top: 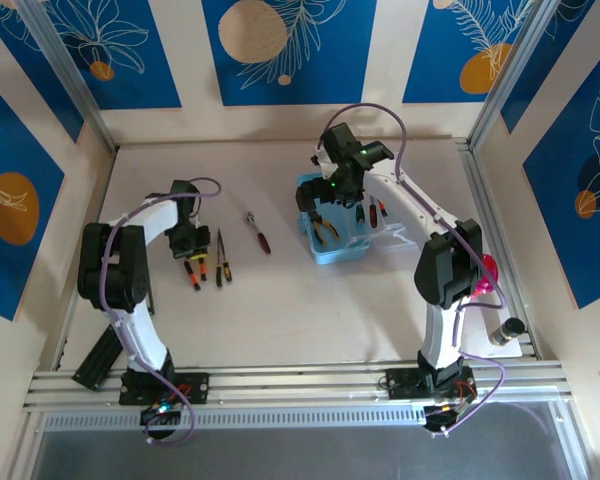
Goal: Pack the tool kit
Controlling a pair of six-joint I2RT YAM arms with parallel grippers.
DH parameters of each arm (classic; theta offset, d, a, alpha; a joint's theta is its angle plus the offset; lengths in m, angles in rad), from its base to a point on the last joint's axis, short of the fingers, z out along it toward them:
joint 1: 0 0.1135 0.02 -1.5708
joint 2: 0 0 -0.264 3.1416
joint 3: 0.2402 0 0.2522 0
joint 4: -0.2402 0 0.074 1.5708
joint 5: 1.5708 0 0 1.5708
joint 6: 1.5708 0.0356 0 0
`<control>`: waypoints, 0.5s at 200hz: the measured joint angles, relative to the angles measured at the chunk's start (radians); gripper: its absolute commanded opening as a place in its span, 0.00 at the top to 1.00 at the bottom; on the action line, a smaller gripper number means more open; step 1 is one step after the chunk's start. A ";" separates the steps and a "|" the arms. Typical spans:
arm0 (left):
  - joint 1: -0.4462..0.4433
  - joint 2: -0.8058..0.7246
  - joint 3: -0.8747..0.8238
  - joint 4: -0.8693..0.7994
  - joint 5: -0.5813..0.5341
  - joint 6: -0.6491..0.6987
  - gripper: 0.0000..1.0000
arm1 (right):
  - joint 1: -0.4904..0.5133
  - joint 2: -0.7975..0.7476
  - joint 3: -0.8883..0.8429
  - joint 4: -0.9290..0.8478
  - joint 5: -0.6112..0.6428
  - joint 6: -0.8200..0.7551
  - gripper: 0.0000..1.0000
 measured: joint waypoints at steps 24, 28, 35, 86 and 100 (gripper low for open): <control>-0.002 -0.030 0.047 0.001 0.114 0.003 1.00 | 0.000 -0.043 -0.024 0.027 -0.074 -0.012 0.01; -0.003 -0.039 0.057 0.001 0.134 0.003 1.00 | 0.000 -0.050 -0.029 0.032 -0.086 -0.012 0.01; -0.005 -0.057 0.081 0.000 0.172 0.003 1.00 | 0.000 -0.061 -0.036 0.042 -0.109 -0.013 0.01; -0.079 -0.143 0.279 0.094 0.468 -0.063 1.00 | 0.003 -0.102 -0.089 0.154 -0.311 -0.008 0.06; -0.113 -0.146 0.296 0.140 0.529 -0.099 1.00 | 0.009 -0.102 -0.090 0.184 -0.351 -0.001 0.12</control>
